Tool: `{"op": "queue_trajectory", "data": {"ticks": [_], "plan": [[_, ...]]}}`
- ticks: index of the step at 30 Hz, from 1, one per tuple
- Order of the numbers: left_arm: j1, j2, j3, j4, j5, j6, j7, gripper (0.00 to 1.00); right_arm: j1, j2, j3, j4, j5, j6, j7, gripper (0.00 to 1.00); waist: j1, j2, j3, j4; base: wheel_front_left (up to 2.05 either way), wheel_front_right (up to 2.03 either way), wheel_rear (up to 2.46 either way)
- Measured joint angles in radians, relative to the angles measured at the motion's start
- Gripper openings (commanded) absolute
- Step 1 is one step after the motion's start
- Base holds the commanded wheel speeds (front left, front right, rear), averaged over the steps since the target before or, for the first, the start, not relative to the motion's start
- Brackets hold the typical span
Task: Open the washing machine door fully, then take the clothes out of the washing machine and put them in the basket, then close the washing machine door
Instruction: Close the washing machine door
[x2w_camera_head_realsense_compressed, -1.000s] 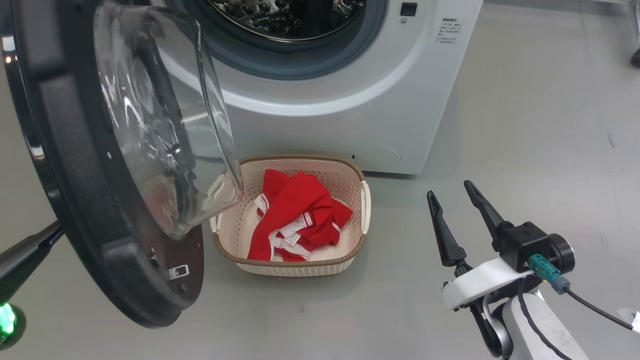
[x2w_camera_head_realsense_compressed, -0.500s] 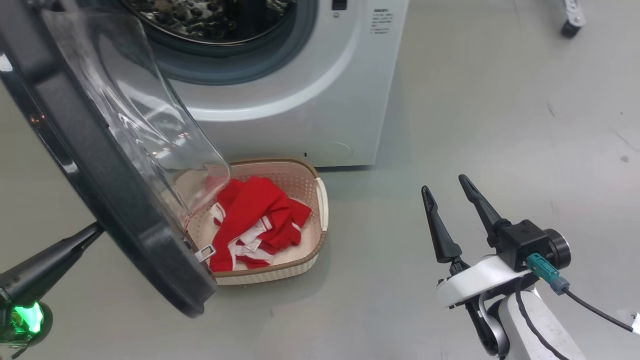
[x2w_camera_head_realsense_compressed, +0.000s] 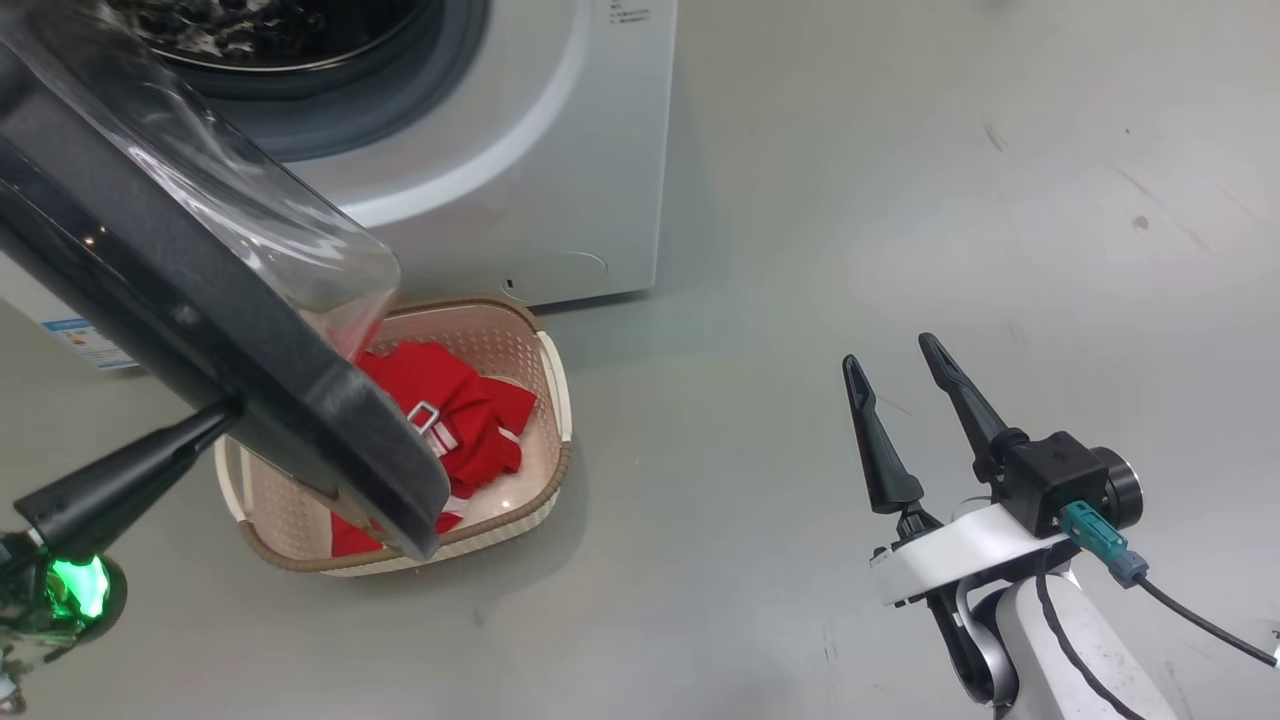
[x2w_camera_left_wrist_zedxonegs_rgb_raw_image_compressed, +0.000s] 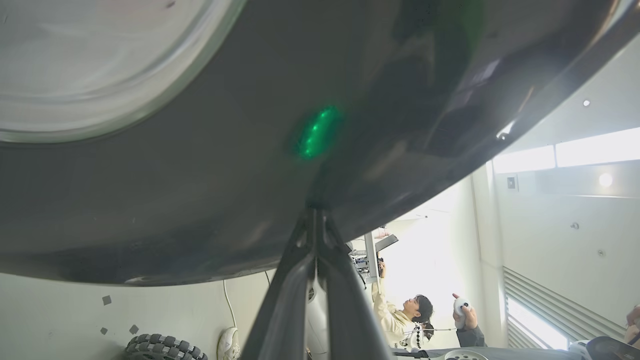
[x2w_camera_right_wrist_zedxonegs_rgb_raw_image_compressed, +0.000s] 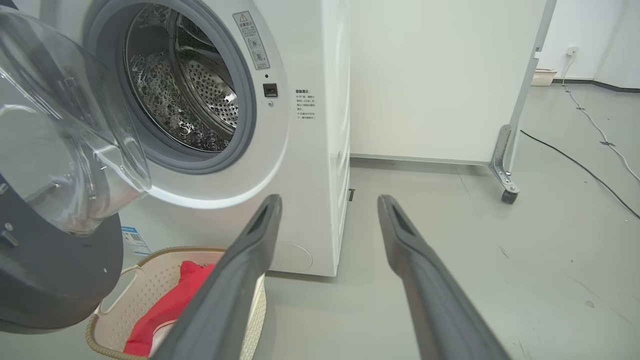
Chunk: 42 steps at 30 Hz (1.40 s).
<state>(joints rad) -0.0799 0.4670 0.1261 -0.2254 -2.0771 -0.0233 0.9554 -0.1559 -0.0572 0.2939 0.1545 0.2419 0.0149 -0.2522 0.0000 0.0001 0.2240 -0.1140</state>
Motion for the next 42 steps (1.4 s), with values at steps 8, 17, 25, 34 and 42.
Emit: {"op": "queue_trajectory", "data": {"ticks": [8,17,25,34,42], "plan": [[-0.112,0.001,-0.024,-0.015,-0.001,0.051,-0.013,0.0,-0.021,0.001,0.006,-0.02,0.004,-0.008,0.0,1.0,0.0,0.0,0.056,-0.056,0.0,0.0,0.0],[-0.265,0.008,-0.058,-0.013,-0.001,0.099,-0.032,0.0,-0.051,0.002,0.035,-0.058,0.053,-0.019,0.0,1.0,0.0001,0.0,0.137,-0.121,0.0,0.0,0.0],[-0.408,-0.007,-0.093,0.038,-0.002,0.12,-0.066,0.0,-0.088,0.003,0.064,-0.075,0.073,-0.028,0.0,1.0,0.0001,0.0,0.198,-0.166,0.0,0.0,0.0],[-0.539,-0.014,-0.103,0.12,0.004,0.132,-0.117,0.0,-0.112,0.003,0.091,-0.083,0.084,-0.044,0.0,1.0,0.0001,0.0,0.236,-0.209,0.0,0.0,0.0],[-0.656,-0.016,-0.111,0.202,0.044,0.139,-0.168,0.0,-0.127,0.003,0.109,-0.085,0.109,-0.054,0.0,1.0,0.0001,0.0,0.265,-0.247,0.0,0.0,0.0]]}}
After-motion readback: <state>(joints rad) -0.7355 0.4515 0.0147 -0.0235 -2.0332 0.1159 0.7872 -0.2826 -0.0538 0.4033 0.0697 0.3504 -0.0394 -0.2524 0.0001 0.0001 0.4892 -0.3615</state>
